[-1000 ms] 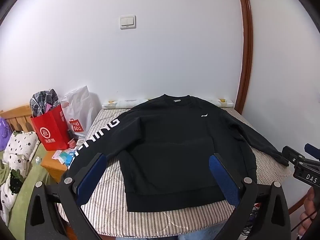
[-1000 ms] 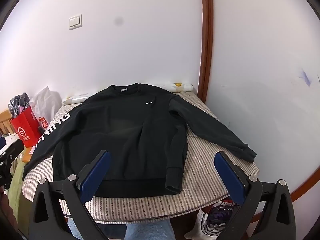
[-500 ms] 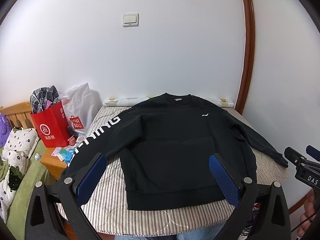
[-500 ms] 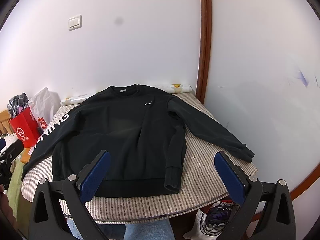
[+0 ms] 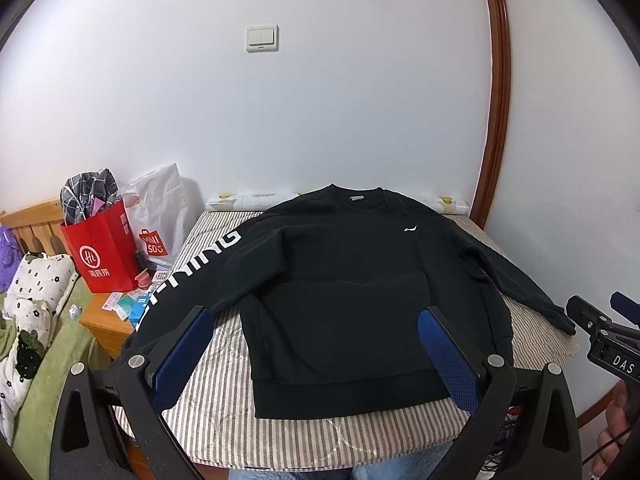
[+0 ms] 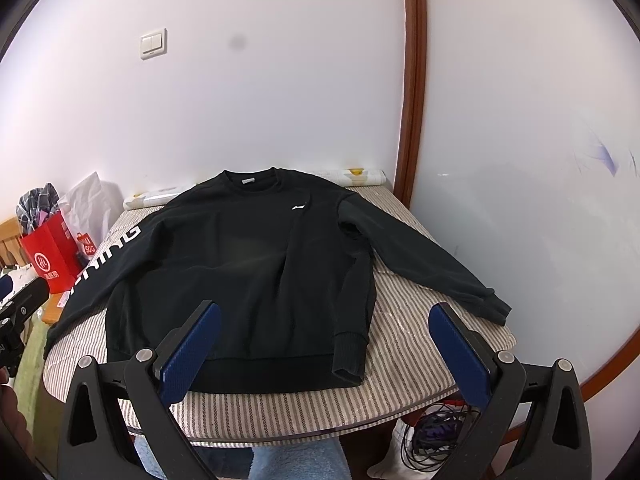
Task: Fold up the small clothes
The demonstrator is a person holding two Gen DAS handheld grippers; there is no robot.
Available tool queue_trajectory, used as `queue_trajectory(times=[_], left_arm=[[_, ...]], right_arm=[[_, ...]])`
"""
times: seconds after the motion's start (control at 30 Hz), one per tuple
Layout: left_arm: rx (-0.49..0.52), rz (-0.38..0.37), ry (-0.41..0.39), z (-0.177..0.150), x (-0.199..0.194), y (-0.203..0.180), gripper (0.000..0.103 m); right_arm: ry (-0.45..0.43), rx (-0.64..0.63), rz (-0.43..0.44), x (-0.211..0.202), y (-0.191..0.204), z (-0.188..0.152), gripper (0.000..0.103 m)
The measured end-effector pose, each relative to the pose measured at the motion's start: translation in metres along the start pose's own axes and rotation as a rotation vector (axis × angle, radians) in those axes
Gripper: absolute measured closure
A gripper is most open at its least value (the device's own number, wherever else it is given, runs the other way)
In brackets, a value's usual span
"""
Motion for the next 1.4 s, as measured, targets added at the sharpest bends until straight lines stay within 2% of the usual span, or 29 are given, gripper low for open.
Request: queue_trajectory(times=[0.8,1.1,1.4], left_arm=[[-0.013,0.01,0.0,-0.007,-0.005,0.005,0.0],[-0.028,0.013,0.01,-0.002,-0.005,0.012,0.0],[-0.041,-0.014,0.01,0.01,0.003,0.019,0.0]], right_arm=[[-0.003,-0.003,-0.001,-0.002,0.003,-0.002,0.001],[0.002,-0.007,-0.006,0.0,0.004,-0.002,0.001],[0.004,-0.02,-0.004,0.005,0.01,0.004,0.001]])
Point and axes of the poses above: each gripper's, at about its wrist camera, not at the fingertips, and x roughly the way its jaws point, y to its left, z to its top, the point moved 3 cm from there along x, roughly the way its jaws point, and after that the axes turned 12 degrees about -z, right-handed, at the moved point
